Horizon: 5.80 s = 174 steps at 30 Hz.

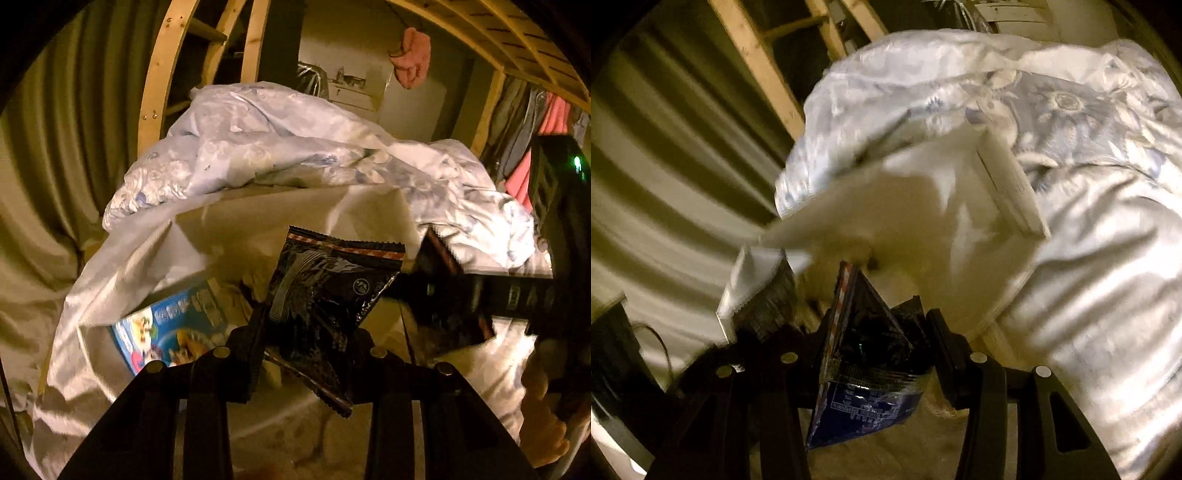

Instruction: Organize objects

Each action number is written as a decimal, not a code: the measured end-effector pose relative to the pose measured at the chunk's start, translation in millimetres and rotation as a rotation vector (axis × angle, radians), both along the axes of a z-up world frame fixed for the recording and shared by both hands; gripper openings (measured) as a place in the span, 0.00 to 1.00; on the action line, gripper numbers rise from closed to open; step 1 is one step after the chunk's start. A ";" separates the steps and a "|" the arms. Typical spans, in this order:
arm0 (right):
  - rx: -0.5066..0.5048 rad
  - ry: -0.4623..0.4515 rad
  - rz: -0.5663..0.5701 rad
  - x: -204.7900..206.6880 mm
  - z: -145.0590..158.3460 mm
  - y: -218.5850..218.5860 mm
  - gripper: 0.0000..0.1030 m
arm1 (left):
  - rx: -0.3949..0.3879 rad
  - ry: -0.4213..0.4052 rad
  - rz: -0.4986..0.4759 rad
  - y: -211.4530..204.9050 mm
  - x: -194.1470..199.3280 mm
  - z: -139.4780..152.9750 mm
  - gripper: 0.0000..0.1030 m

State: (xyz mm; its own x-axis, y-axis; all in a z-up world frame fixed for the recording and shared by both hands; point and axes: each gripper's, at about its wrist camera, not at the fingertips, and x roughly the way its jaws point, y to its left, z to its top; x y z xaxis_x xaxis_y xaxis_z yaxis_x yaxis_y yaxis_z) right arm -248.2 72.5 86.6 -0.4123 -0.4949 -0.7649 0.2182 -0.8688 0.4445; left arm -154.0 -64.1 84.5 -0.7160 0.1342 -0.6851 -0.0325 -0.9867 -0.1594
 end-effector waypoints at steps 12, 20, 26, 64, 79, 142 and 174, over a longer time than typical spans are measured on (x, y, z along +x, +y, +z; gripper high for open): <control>-0.086 -0.076 -0.039 -57.0 -46.1 -18.8 0.44 | -0.047 -0.031 0.062 -17.9 -44.9 -22.2 0.34; -0.099 -0.116 -0.077 -70.6 -77.3 -18.3 0.44 | -0.061 -0.088 0.082 -21.7 -76.7 -42.1 0.35; -0.197 -0.147 -0.114 -68.6 -83.3 0.5 0.45 | -0.050 -0.109 0.059 -23.1 -85.0 -55.4 0.36; -0.196 0.036 -0.209 38.8 -6.8 43.0 0.59 | -0.114 0.015 0.065 -2.1 31.2 10.5 0.66; 0.092 -0.042 0.051 -17.4 -63.0 -65.2 0.03 | -0.070 -0.089 0.099 -40.3 13.1 -35.0 0.19; 0.127 0.061 -0.074 74.0 6.9 15.4 0.48 | -0.001 -0.058 0.010 -4.1 51.1 -2.7 0.55; 0.344 0.083 0.005 105.6 -141.3 2.6 0.85 | 0.035 -0.222 0.172 -8.9 72.7 -139.1 0.67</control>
State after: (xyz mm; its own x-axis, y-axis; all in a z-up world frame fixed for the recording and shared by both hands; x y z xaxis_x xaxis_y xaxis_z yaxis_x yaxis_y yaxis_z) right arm -142.6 75.0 -54.6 -0.4780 -0.2158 -0.8514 0.2457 -0.9635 0.1063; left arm -81.3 -73.0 -54.6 -0.5631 0.0501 -0.8249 0.1747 -0.9684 -0.1781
